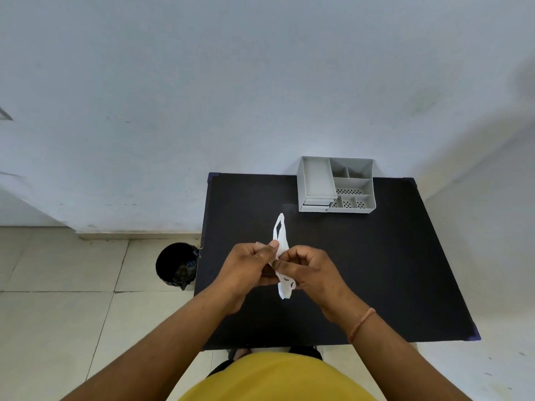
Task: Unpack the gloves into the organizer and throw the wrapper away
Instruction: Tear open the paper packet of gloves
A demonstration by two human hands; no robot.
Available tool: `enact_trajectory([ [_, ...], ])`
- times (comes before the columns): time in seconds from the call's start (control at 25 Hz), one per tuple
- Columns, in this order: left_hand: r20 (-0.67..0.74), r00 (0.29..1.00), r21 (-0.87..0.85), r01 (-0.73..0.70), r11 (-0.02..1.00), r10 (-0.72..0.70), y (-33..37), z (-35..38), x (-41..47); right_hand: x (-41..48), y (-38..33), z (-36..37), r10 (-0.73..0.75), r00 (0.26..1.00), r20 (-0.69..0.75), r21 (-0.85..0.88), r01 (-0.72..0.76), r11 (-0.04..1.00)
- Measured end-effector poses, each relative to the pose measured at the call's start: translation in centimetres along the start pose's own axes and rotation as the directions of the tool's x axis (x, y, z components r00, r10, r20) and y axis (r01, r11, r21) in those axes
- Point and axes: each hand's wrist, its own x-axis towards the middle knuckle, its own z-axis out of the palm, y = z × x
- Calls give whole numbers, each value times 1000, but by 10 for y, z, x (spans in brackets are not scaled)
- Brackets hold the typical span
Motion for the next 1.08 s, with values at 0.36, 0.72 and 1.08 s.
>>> enact_trajectory([
  [0.36,-263,955,196,-90,976,141,0,-4,7,-9,7,-27,-70,964,-258,-418,-46,907],
  [0.72,-127,919,591,-232,773,373,-14,14,3,23,12,15,220,975,4,-310,-208,928],
  [1.08,-74,992,24,-100,995,102,8,-29,-2,16,23,2,39,981,189,-198,-1,980],
])
